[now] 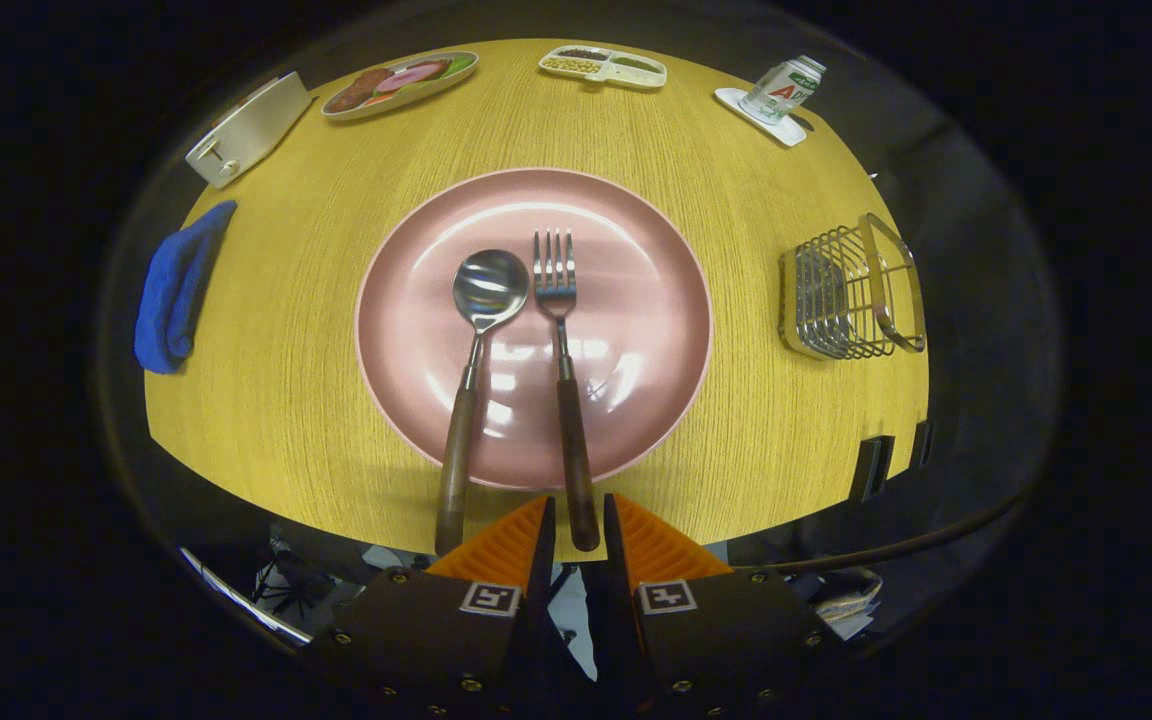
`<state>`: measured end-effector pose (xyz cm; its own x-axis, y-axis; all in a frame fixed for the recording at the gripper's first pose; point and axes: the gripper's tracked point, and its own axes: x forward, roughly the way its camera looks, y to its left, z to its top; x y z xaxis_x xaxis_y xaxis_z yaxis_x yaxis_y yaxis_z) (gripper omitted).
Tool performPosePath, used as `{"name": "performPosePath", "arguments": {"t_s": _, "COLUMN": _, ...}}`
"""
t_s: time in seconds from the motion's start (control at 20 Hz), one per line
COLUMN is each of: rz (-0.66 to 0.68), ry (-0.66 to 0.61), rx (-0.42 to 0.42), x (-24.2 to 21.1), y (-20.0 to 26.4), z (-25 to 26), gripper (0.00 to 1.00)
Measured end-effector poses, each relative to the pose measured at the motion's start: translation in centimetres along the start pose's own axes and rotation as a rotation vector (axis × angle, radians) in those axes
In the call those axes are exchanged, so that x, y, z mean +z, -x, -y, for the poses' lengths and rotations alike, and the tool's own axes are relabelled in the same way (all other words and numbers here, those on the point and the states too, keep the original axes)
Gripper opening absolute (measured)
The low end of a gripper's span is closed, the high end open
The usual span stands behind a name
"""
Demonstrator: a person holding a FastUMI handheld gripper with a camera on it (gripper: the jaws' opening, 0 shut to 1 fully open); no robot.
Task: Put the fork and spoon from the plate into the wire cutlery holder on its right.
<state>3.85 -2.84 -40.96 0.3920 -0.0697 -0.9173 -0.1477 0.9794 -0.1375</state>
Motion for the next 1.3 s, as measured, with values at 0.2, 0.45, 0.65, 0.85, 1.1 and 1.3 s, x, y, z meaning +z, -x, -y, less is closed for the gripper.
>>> {"name": "performPosePath", "arguments": {"t_s": 0.2, "rz": -0.011, "ry": 0.009, "rx": 0.004, "x": -0.5, "y": -0.6, "z": -0.2, "gripper": 0.13}}
{"name": "performPosePath", "arguments": {"t_s": 0.45, "rz": 0.035, "ry": 0.014, "rx": 0.001, "x": 0.4, "y": 0.9, "z": 0.0, "gripper": 0.1}}
{"name": "performPosePath", "arguments": {"t_s": 0.65, "rz": 0.104, "ry": 0.02, "rx": -0.041, "x": 2.2, "y": 3.9, "z": 0.8, "gripper": 0.09}}
{"name": "performPosePath", "arguments": {"t_s": 0.85, "rz": 0.158, "ry": 0.032, "rx": -0.089, "x": 4.0, "y": 6.9, "z": 1.7, "gripper": 0.1}}
{"name": "performPosePath", "arguments": {"t_s": 1.1, "rz": 0.21, "ry": 0.035, "rx": -0.134, "x": 5.5, "y": 9.9, "z": 2.8, "gripper": 0.09}}
{"name": "performPosePath", "arguments": {"t_s": 1.3, "rz": 0.238, "ry": 0.029, "rx": -0.158, "x": 6.3, "y": 11.7, "z": 3.8, "gripper": 0.09}}
